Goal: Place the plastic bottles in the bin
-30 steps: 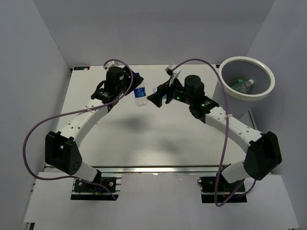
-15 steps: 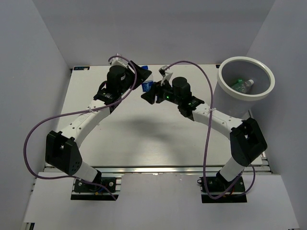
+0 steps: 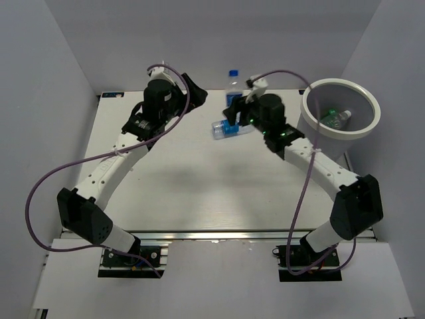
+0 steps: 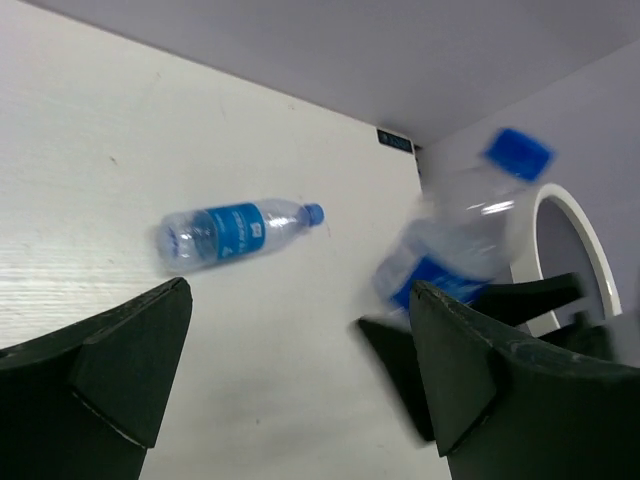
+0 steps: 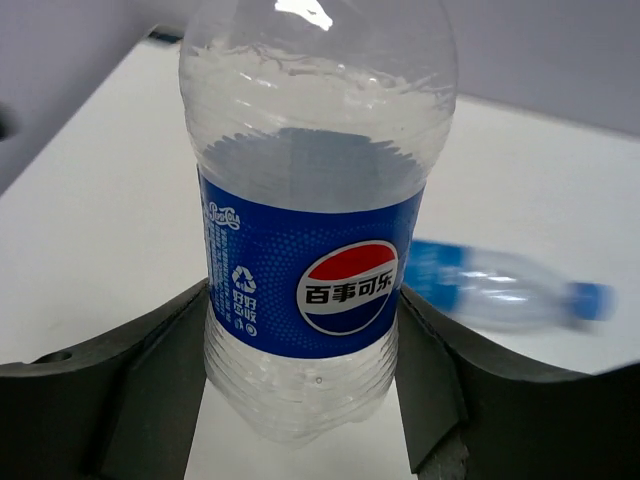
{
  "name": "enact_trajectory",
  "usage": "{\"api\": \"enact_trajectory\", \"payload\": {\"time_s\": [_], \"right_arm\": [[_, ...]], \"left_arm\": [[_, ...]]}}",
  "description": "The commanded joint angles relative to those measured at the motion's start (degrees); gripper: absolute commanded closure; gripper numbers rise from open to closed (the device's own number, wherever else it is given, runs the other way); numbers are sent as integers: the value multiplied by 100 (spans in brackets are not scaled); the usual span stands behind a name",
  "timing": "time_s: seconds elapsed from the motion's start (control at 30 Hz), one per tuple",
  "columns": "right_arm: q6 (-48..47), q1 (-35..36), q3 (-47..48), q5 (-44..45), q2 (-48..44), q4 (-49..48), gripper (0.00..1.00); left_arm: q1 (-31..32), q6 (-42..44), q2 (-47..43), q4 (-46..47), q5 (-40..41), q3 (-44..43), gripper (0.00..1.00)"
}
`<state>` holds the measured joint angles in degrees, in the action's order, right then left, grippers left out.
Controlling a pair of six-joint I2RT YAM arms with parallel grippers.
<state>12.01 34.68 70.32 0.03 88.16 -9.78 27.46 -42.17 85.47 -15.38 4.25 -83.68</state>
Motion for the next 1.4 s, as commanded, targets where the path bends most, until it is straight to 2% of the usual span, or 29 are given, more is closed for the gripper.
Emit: {"api": "enact_trajectory", "payload": {"time_s": [0.0, 0.1, 0.13, 0.2, 0.27, 0.3, 0.43, 0.47, 0.5, 0.53, 0.63, 0.67, 0.8, 0.93, 1.03, 1.07, 1.13, 1.2, 1.27, 1.3, 1.37], "right_arm": [[-646, -811, 674, 743, -598, 517, 90], [-708, -1716, 1219, 840, -835, 1282, 89], [-726, -2101, 1403, 1162, -949, 1434, 88], [-822, -2420, 1458, 1444, -1055, 1793, 84], [-885, -2938, 1432, 1596, -1204, 2031, 83], [-885, -3132, 1423, 1553, -1222, 2155, 80], [-840, -4089, 1186, 1053, -1258, 2586, 67], [-884, -4161, 1159, 912, -1240, 2639, 62], [-928, -4188, 1168, 815, -1214, 2709, 45], [-955, -4223, 1176, 832, -1196, 2744, 36], [-841, -4337, 1229, 902, -1266, 2797, 13], [-849, -4346, 1238, 902, -1310, 2745, 11], [-998, -4355, 1229, 876, -1582, 2474, 11], [-1201, -4355, 1422, 490, -1644, 2385, 11], [-1648, -4355, 1431, -142, -1688, 2288, 11], [-1788, -4347, 1431, -614, -1697, 2279, 11], [-2410, -4259, 1466, -1091, -1688, 2375, 11], [-2833, -3901, 1711, -1356, -1557, 2620, 11], [-3651, -3540, 2071, -1331, -1416, 3183, 11], [-3897, -3068, 2143, -1296, -1302, 3306, 11], [-4714, -2644, 2239, -1252, -1179, 3579, 11]], "left_arm": [[-92, 596, -399, -571, 743, -377, 2], [-520, 675, -391, -1036, 919, -509, 2], [-662, 597, -391, -1055, 981, -344, 2], [-1074, 483, -426, -994, 946, -62, 2], [-1383, 342, -479, -818, 562, 393, 2], [-1680, 280, -505, -774, 490, 527, 2], [-2087, 148, -593, -695, 533, 976, 2], [-2122, 157, -602, -703, 576, 1029, 2], [-2175, 165, -619, -764, 603, 1046, 2], [-2184, 174, -628, -809, 647, 1055, 2], [-2228, 201, -628, -958, 779, 1108, 2], [-2236, 209, -637, -976, 796, 1134, 2], [-2263, 183, -646, -1011, 946, 1214, 2], [-2272, 166, -646, -967, 902, 1266, 2], [-2315, 122, -637, -941, 911, 1336, 2], [-2333, 122, -646, -941, 902, 1345, 2], [-2351, 130, -655, -950, 928, 1380, 2], [-2360, 113, -698, -932, 963, 1416, 2], [-2368, 87, -707, -915, 937, 1468, 2], [-2368, 104, -725, -888, 928, 1495, 2], [-2386, 104, -742, -888, 1007, 1582, 2]]}}
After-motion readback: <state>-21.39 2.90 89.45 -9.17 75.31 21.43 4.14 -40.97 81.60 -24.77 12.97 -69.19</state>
